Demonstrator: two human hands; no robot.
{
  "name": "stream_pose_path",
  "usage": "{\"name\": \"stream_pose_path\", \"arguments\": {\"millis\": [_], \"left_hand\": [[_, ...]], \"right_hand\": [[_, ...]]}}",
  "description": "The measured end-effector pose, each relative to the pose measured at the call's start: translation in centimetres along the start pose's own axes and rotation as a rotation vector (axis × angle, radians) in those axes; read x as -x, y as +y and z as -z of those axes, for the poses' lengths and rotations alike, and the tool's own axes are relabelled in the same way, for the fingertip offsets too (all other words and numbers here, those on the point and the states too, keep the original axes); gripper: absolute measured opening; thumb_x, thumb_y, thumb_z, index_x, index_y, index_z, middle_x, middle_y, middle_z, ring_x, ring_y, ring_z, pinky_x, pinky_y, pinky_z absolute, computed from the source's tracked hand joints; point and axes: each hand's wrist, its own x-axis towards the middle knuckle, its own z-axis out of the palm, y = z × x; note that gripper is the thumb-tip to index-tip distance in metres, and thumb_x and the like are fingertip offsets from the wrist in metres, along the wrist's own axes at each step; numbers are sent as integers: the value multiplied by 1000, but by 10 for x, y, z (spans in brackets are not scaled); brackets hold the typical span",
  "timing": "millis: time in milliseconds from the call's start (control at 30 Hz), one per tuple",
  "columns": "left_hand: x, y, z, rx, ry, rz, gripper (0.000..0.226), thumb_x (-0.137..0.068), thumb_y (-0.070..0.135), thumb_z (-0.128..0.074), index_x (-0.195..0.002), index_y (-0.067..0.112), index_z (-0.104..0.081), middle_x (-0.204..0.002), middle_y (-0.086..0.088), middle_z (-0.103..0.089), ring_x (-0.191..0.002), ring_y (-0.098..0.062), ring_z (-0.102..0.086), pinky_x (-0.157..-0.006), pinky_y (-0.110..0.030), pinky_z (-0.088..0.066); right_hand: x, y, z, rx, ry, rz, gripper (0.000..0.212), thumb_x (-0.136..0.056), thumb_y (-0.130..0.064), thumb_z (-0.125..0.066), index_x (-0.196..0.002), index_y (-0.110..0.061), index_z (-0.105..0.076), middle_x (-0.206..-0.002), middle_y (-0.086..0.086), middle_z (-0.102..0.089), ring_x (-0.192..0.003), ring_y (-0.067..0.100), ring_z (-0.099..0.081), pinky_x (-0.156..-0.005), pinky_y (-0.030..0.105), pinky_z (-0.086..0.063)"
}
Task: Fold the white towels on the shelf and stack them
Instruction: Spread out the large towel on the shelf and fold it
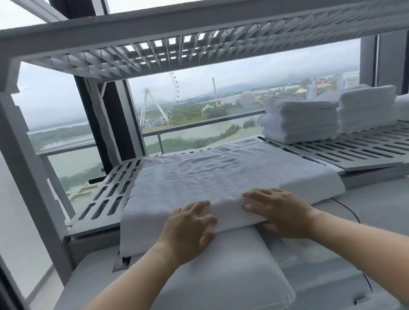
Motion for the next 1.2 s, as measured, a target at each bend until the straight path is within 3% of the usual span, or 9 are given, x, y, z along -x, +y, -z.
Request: {"name": "stream_pose_path", "arguments": {"millis": [100, 200, 300, 367, 433, 533, 767, 967, 1200], "left_hand": [[-2, 4, 4, -49, 14, -29, 28, -90, 33, -47, -114, 23, -57, -144, 0, -35, -128, -20, -40, -100, -31, -38], [-2, 6, 11, -56, -24, -37, 28, -87, 27, -48, -110, 16, -57, -137, -1, -41, -117, -22, -48, -94, -30, -43], [-3, 4, 18, 21, 6, 4, 22, -85, 24, -46, -104, 15, -52, -113, -3, -54, -100, -24, -57, -82, -31, -46], [-5, 1, 23, 28, 50, 72, 18, -88, 24, -44, -103, 17, -46, -98, -1, -60, -86, -25, -62, -68, -31, -45], [-8, -3, 27, -48, 89, 137, 17, -92, 23, -40, -108, 18, -42, -92, 0, -63, -76, -25, -64, -60, -29, -42], [-16, -10, 31, -187, 125, 233, 16, -98, 20, -35, -113, 18, -38, -92, 4, -61, -71, -20, -65, -53, -27, -40], [-42, -33, 33, -212, 182, 242, 19, -102, 24, -28, -116, 16, -37, -96, 1, -58, -72, -18, -63, -57, -30, -50], [-75, -67, 19, -152, 201, 175, 27, -101, 35, -26, -107, 16, -43, -84, 1, -57, -67, -16, -57, -65, -32, -54], [-134, -108, -11, -68, 141, 189, 24, -99, 32, -34, -103, 17, -51, -95, 1, -59, -83, -18, -56, -78, -30, -43]], "right_hand": [[3, -5, -5, -13, 71, -41, 48, -44, -10, -79, -91, -12, -68, -109, 10, -66, -94, 25, -68, -72, 29, -56], [6, -3, -11, -120, 40, -116, 37, -59, 1, -66, -94, -9, -63, -116, 12, -59, -97, 27, -64, -77, 30, -53], [3, 5, -14, -117, -32, -163, 30, -78, -7, -54, -107, -9, -57, -130, 9, -46, -113, 25, -52, -86, 34, -48], [-4, 9, -12, -81, -22, -224, 26, -85, -16, -50, -111, -12, -53, -128, 5, -44, -112, 22, -50, -80, 34, -48], [-14, 12, -6, -25, -8, -307, 23, -90, -18, -44, -112, -14, -48, -122, 3, -44, -108, 21, -51, -71, 34, -45], [-32, 22, 0, 76, -23, -384, 28, -88, -8, -43, -116, -16, -43, -117, 5, -46, -102, 23, -54, -74, 34, -41], [-64, 57, -2, 73, -11, -402, 25, -101, -28, -29, -112, -13, -45, -111, 6, -54, -99, 26, -55, -81, 38, -38], [-90, 98, -32, -110, -30, -299, 21, -99, -32, -37, -102, -15, -48, -106, 4, -58, -92, 25, -57, -68, 30, -31], [-135, 146, -68, -241, -162, -285, 25, -96, -39, -43, -105, -19, -56, -113, 2, -60, -102, 25, -57, -81, 34, -46]]}}
